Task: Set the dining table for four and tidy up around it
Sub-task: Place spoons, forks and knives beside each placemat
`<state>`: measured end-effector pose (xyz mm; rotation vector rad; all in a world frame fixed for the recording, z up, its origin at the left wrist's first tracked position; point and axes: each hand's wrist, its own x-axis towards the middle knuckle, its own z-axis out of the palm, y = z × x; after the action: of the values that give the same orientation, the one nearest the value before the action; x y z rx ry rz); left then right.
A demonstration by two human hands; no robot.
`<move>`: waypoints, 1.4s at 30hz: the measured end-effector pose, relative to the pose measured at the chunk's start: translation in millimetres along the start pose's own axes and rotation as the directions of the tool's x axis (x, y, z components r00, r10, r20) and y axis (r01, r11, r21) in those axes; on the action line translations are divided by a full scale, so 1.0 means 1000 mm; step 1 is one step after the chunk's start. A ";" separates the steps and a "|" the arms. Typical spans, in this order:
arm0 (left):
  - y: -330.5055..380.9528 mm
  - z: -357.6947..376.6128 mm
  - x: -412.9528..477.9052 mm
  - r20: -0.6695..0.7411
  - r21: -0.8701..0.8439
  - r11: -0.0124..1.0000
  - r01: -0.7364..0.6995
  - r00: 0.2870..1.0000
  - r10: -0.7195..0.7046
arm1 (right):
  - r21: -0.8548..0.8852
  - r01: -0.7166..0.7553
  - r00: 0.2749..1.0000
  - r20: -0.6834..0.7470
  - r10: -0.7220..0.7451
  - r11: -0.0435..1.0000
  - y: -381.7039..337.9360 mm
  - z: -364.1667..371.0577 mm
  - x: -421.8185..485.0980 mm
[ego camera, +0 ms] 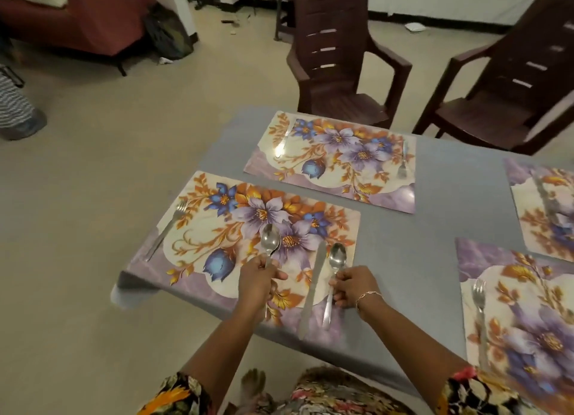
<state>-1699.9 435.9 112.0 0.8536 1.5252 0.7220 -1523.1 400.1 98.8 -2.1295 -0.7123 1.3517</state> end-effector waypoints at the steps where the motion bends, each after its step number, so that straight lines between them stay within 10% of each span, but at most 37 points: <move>1: 0.002 -0.004 0.005 0.030 0.019 1.000 -0.005 1.000 0.004 | -0.009 -0.010 1.000 -0.027 0.009 1.000 -0.001 0.002 -0.002; 20: -0.003 -0.057 0.046 0.361 0.214 0.972 -0.093 0.932 0.010 | -0.232 -0.138 0.898 -0.439 0.023 0.963 0.003 0.035 -0.039; 24: 0.000 -0.077 0.056 0.301 0.213 0.964 -0.160 0.949 0.091 | -0.123 -0.125 0.795 -0.607 0.025 0.984 0.019 0.044 -0.045; 42: 0.017 -0.211 0.128 -0.325 0.466 0.854 -0.231 0.853 0.409 | -0.173 -0.215 0.805 -0.588 0.074 0.961 0.030 0.045 -0.019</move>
<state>-1912.8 557.9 83.1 1.3728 1.9837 0.8852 -1566.1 371.8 74.1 -2.6415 -0.4702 0.6222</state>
